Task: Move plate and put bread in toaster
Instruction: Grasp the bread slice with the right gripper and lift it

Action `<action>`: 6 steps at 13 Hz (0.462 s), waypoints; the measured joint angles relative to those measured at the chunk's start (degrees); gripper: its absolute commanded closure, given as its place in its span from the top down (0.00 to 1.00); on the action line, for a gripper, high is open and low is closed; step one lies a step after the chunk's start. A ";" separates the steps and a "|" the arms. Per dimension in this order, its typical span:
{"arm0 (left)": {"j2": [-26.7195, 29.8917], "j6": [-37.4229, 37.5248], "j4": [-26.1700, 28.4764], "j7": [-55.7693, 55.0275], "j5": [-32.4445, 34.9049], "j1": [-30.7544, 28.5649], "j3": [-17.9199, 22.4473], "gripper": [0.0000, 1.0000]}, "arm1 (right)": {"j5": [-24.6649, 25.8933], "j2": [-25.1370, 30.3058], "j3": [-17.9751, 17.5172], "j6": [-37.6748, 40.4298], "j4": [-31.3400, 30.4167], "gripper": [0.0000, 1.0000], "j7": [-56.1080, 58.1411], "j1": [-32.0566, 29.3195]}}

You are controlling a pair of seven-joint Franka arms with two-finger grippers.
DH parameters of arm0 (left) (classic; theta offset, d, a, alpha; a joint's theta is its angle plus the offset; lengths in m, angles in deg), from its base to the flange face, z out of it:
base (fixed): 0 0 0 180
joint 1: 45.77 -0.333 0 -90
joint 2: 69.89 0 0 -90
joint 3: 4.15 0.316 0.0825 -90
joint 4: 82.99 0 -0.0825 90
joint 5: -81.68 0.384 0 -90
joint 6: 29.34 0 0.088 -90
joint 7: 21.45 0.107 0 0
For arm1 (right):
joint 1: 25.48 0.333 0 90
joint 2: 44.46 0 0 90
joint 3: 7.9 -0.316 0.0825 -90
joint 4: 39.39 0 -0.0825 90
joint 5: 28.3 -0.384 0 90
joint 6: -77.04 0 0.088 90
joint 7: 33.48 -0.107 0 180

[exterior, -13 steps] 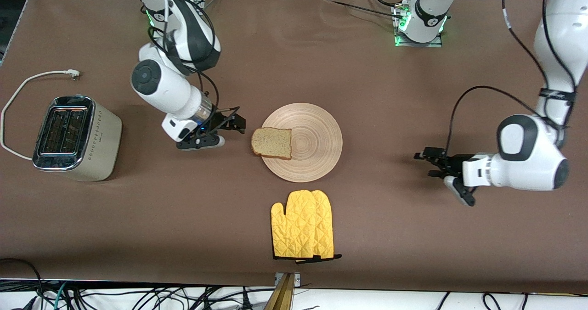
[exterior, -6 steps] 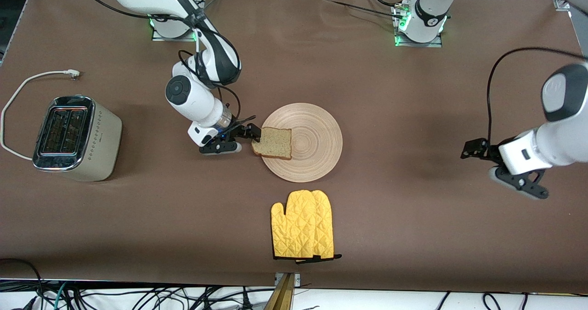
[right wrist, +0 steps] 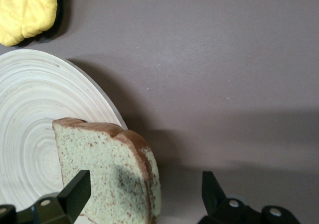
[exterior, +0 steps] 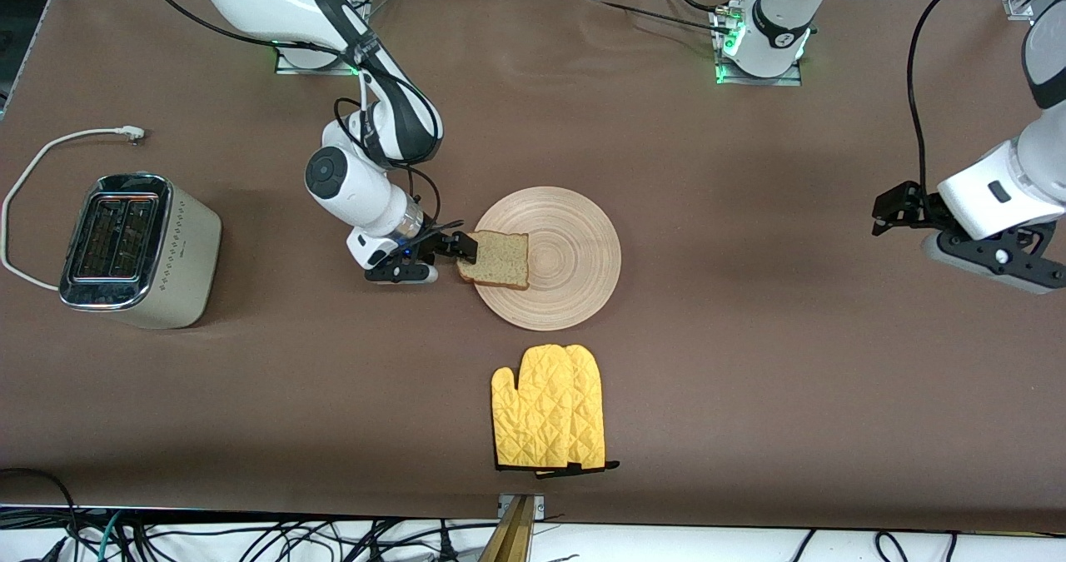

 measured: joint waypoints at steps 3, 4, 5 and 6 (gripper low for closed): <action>2.93 -0.09 1.65 -0.65 -7.10 11.80 15.99 1.00 | -0.41 -1.01 -0.40 -1.03 0.04 0.79 0.00 0.00; 4.04 -0.70 3.04 -1.98 -8.11 14.53 19.15 1.00 | -1.03 -1.12 -0.40 -1.11 0.10 0.70 0.00 -0.01; 5.39 -2.23 5.07 -3.55 -8.55 17.18 21.78 1.00 | -1.83 -1.13 -0.40 -1.14 0.14 0.59 0.03 -0.02; 6.99 -4.33 7.72 -4.94 -8.62 19.22 23.45 1.00 | -2.27 -1.13 -0.41 -1.15 0.18 0.49 0.05 -0.02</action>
